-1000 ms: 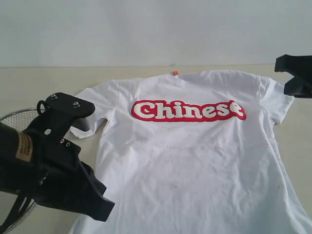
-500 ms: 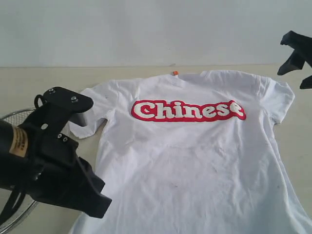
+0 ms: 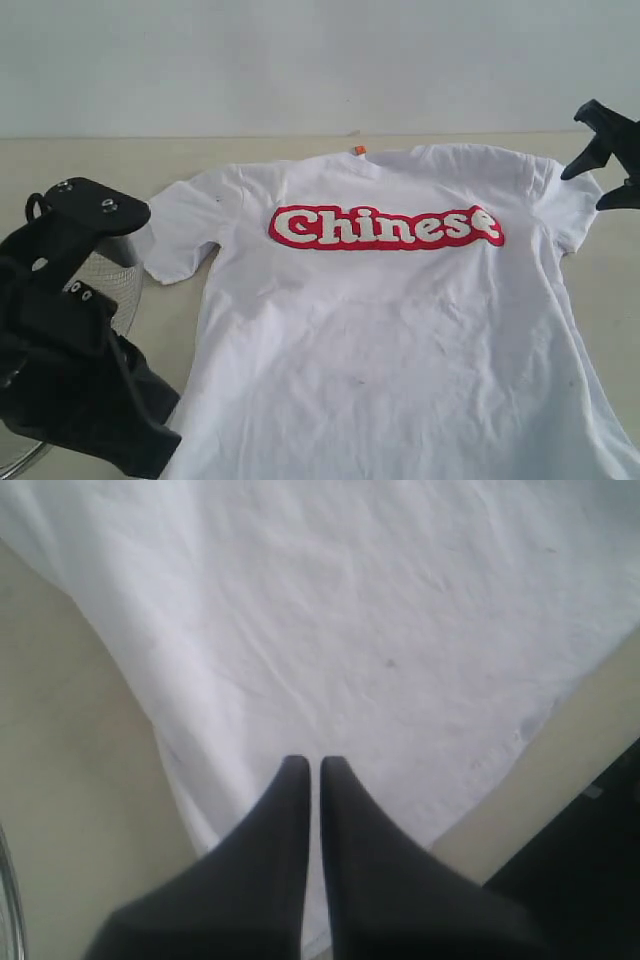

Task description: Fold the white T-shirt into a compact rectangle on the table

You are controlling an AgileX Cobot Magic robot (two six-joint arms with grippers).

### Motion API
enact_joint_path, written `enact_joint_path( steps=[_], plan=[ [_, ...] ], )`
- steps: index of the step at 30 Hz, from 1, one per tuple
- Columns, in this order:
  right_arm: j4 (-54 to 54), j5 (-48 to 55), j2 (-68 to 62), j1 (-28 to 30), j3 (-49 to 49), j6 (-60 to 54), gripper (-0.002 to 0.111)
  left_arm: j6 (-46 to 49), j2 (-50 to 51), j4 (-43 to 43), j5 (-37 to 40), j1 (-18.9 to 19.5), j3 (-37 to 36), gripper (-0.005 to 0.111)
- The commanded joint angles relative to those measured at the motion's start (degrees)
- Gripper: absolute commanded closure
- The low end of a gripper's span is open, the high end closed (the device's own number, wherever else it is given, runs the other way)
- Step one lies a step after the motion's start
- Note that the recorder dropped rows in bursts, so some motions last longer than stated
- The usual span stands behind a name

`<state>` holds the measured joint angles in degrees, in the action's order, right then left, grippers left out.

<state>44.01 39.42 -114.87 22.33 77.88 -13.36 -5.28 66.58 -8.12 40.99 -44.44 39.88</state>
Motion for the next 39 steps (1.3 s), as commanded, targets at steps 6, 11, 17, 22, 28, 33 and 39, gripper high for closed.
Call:
enact_joint_path(
  steps=[6, 11, 17, 22, 28, 33, 39],
  plan=[
    [0.1, 5.3, -6.5, 1.1, 6.4, 0.0, 0.056, -0.8, -0.6, -0.3, 0.5, -0.1, 0.4, 0.102],
    [-0.6, 8.9, -6.9, 2.9, 6.4, -1.2, 0.056, -1.6, -0.6, -0.3, -0.3, -0.1, 0.4, 0.102],
    [-3.1, 9.7, -6.9, 4.4, 4.7, -2.1, 0.056, -1.6, -0.6, -0.3, -2.6, -0.1, 0.4, 0.102],
    [-2.0, 8.2, -6.9, 4.4, 2.7, -3.9, 0.056, -2.5, -0.6, -0.3, -3.2, -0.1, 0.4, 0.102],
    [-1.7, 7.8, -8.1, 4.4, 2.7, -4.3, 0.056, -2.9, -0.6, -1.9, -3.2, -0.1, 0.4, 0.102],
    [1.5, 7.7, -10.1, 4.4, 2.7, -5.8, 0.056, -2.9, -0.6, -1.9, -3.0, -0.1, 0.4, 0.102],
    [2.4, 6.7, -10.5, 4.4, 2.7, -6.7, 0.056, -2.9, -0.6, -3.0, -2.8, -0.1, 0.4, 0.102]
  ],
)
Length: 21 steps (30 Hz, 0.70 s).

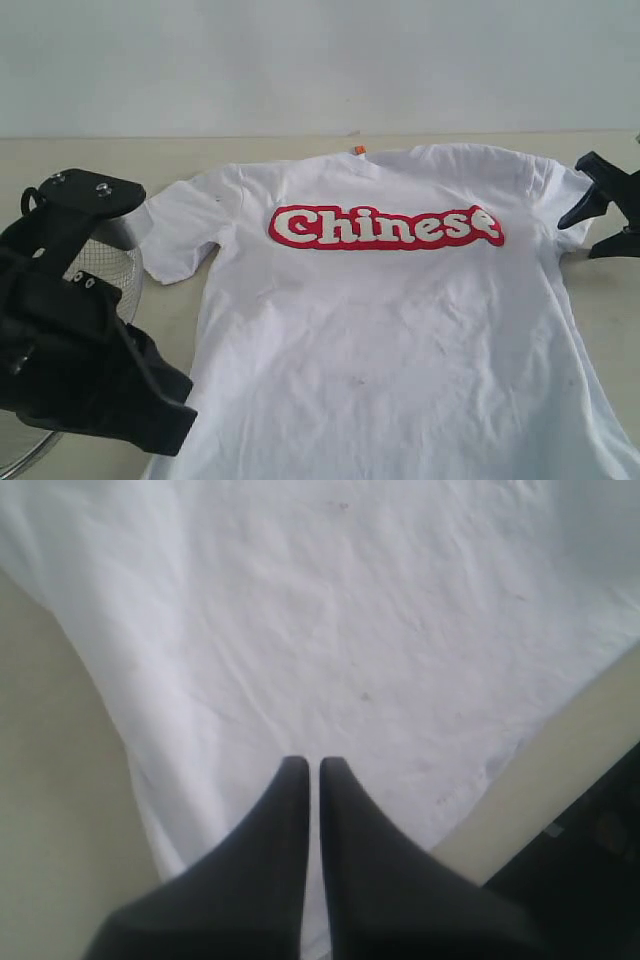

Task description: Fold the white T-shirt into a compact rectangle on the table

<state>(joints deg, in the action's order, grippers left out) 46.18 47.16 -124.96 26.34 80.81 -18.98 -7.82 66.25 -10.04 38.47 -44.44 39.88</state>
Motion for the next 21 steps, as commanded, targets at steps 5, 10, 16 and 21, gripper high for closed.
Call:
enact_joint_path(
  steps=[5, 10, 16, 21],
  plan=[
    [0.4, -1.7, -0.4, 0.4, -0.2, -1.1, 0.056, -0.4, -0.3, -1.1, -0.3, -0.1, 0.4, 0.102],
    [1.7, -1.9, -1.7, 0.4, -0.2, -1.1, 0.056, -0.4, -0.3, -1.0, -0.4, -0.1, 0.4, 0.102],
    [6.2, -2.3, -2.8, 0.4, -0.2, -4.3, 0.056, -0.4, -0.3, -1.0, -0.3, -0.1, 0.4, 0.102],
    [6.4, -4.0, -3.1, 0.4, -0.2, -4.6, 0.074, -0.4, -0.3, -1.0, -0.3, -0.1, 0.4, 0.102]
  ],
)
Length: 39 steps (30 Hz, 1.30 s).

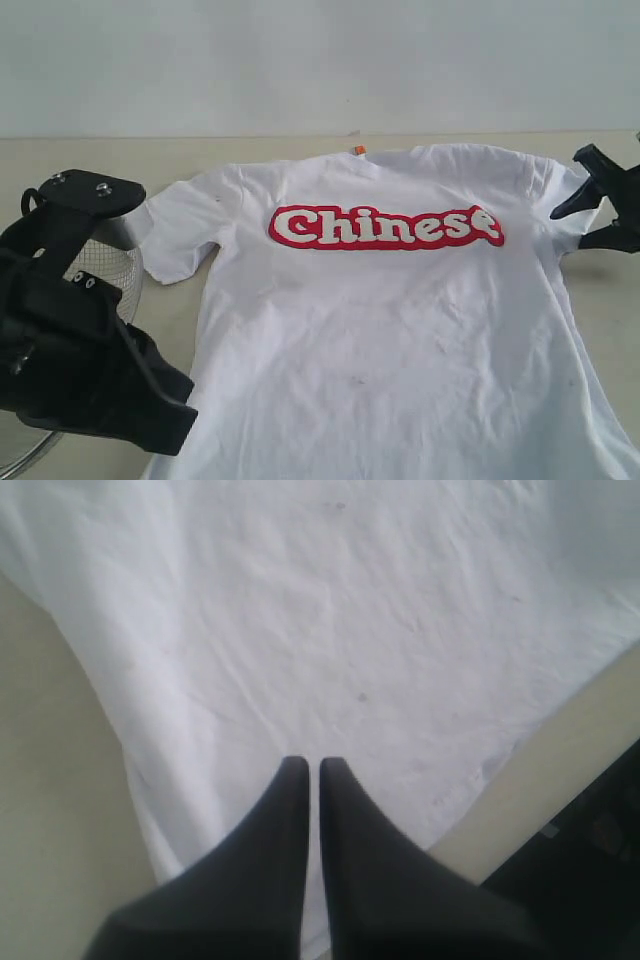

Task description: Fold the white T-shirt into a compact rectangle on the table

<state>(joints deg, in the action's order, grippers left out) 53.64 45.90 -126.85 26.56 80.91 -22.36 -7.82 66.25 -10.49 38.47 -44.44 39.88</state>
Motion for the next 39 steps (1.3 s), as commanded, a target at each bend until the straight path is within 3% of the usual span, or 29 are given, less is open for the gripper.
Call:
enact_joint_path(
  steps=[1, 2, 4, 35, 38, 39],
  plan=[
    [-1.1, -3.1, -1.2, 0.2, -0.3, -1.2, 0.083, -0.4, -0.3, -0.6, -0.3, -0.1, 0.4, 0.102],
    [-1.1, -3.3, -1.2, 0.2, -0.3, -1.3, 0.095, -0.4, -0.3, -0.6, -0.3, -0.1, 0.4, 0.102],
    [-1.2, -3.9, -1.2, 0.2, -0.3, -2.2, 0.108, -0.4, -0.3, -0.6, -0.3, -0.1, 0.4, 0.102],
    [-3.4, -4.7, 1.1, 3.0, -0.3, -1.0, 0.108, -0.2, -0.3, -0.6, -0.2, -0.1, 0.4, 0.102],
    [-2.5, -1.8, 1.1, 2.9, -0.3, -5.0, 0.097, -0.2, -0.3, -0.6, -0.7, -0.1, 0.4, 0.102],
    [-1.9, -1.3, 1.1, 2.9, -0.3, -5.5, 0.081, -0.2, -0.3, -0.6, -0.7, -0.1, 0.4, 0.102]
  ],
)
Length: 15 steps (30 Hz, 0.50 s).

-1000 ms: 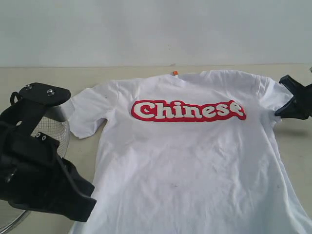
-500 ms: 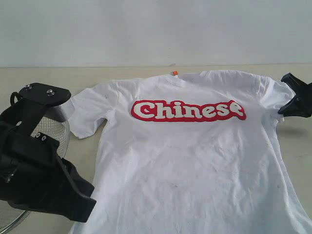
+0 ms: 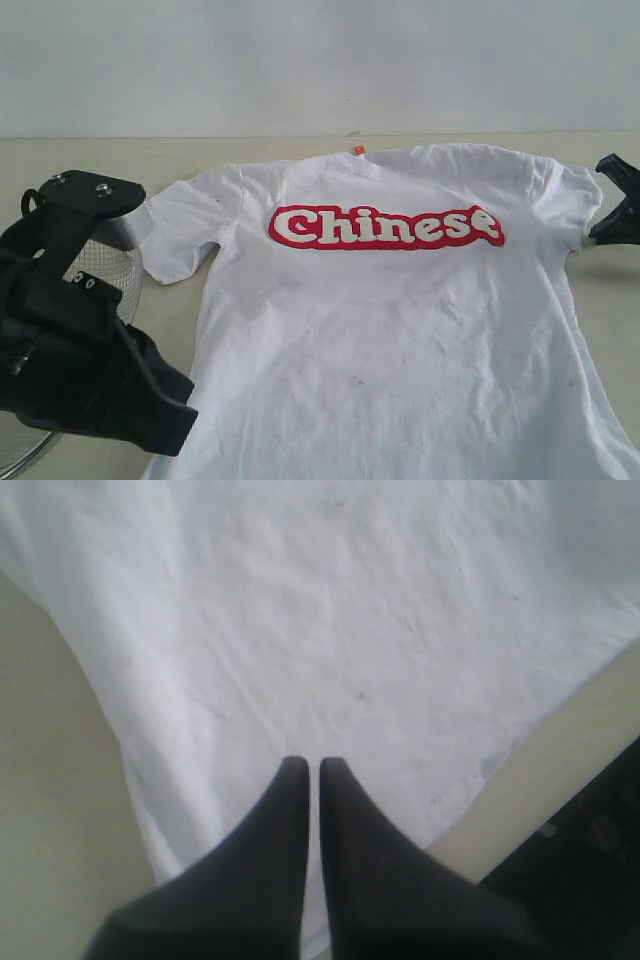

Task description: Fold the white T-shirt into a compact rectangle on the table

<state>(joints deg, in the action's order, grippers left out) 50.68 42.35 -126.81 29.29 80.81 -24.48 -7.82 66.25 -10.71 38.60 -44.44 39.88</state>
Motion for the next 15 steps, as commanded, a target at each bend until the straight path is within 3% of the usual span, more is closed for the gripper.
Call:
enact_joint_path(
  steps=[1, 2, 3, 6, 15],
  plan=[
    [1.5, 2.5, 1.0, 0.2, -0.2, -3.4, 0.07, -0.2, -0.3, -0.4, -0.9, -0.1, 0.4, 0.102],
    [2.0, 2.9, 1.0, 0.2, -0.2, -3.6, 0.047, -0.2, -0.3, -0.4, -0.9, -0.1, 0.4, 0.102],
    [2.4, 3.0, 1.0, 0.2, -0.2, -4.0, 0.041, -0.2, -0.3, -0.4, -0.9, -0.1, 0.4, 0.102],
    [3.3, 2.2, 0.9, -0.4, -0.2, -4.5, 0.054, -0.1, -0.3, -0.4, -0.7, -0.1, 0.4, 0.102],
    [6.6, -2.0, -1.7, -3.9, -0.2, -4.3, 0.054, 0.1, -0.3, -0.4, 0.4, -0.1, 0.4, 0.102]
  ],
)
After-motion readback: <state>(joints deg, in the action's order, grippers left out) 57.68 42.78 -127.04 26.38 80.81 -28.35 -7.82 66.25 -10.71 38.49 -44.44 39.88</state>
